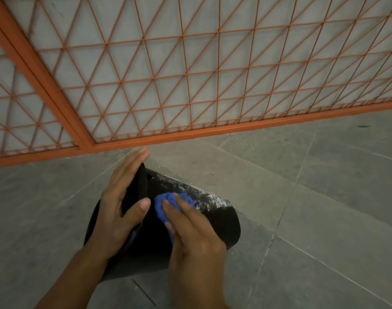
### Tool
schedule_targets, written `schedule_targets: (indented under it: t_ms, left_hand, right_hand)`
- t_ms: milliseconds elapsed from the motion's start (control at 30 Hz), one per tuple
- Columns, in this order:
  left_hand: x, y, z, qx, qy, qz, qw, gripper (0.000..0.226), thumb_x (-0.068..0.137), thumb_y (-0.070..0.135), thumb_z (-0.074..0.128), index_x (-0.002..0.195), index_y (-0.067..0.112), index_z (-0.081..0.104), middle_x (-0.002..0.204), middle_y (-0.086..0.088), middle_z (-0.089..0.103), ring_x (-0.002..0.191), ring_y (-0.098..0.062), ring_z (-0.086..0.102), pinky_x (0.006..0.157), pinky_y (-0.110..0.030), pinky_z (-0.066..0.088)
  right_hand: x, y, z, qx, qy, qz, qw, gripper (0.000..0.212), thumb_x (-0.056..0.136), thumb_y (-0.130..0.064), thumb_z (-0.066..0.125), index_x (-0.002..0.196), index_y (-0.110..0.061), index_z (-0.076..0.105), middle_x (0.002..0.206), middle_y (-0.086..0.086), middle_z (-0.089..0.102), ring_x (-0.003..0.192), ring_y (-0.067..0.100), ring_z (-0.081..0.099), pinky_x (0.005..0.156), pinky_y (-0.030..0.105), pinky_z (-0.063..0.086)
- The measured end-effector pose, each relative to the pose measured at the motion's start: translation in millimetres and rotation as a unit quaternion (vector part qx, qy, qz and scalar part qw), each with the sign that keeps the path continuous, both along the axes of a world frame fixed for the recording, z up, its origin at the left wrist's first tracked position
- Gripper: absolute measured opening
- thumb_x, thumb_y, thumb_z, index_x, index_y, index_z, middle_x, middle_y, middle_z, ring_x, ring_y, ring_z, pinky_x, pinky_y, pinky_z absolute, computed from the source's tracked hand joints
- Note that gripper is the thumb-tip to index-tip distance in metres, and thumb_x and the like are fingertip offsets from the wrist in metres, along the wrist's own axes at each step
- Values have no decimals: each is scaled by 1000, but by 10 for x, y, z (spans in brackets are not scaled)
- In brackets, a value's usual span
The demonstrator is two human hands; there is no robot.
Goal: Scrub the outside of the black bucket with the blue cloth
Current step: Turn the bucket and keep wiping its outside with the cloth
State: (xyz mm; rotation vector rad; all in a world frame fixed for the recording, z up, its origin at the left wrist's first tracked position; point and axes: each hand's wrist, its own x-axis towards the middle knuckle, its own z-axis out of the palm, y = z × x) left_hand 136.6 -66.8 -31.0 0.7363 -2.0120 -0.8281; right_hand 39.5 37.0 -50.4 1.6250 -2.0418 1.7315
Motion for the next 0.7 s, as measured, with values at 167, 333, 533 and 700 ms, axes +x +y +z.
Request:
schedule_targets:
  t_ms: [167,333,533,700]
  left_hand:
    - [-64,29,18,12,-3,8,1000,85,81,70,46,142,12,34,152,-5,34,144,-19,26,118,-46,20]
    - [-60,-58,13,29,9,26,999,69,81,52,52,139,20,36,151,-3,37,143,-16,28,118,-49,21]
    - [-86,-74,9,23,6,33,999,62,79,41,49,137,23,39,149,0,39,142,-15,30,117,-47,23]
    - [-116,-50,26,21,-2,24,999,62,79,42,49,137,23,39,149,-3,40,142,-17,30,117,-50,23]
  right_hand:
    - [-70,-20,-50,1,-38,-40,998,35,72,0,65,106,-10,68,114,5,66,107,19,62,87,34,53]
    - [115,84,-92,-45,1,-23,999,38,72,-7,65,109,-15,66,120,3,62,112,22,59,83,36,54]
    - [132,119,-50,-56,29,-11,998,29,83,-12,56,110,-15,65,123,3,60,115,26,57,84,37,54]
    - [79,48,-71,-67,-27,-9,997,34,86,-11,57,119,-18,57,127,2,57,120,21,53,92,41,50]
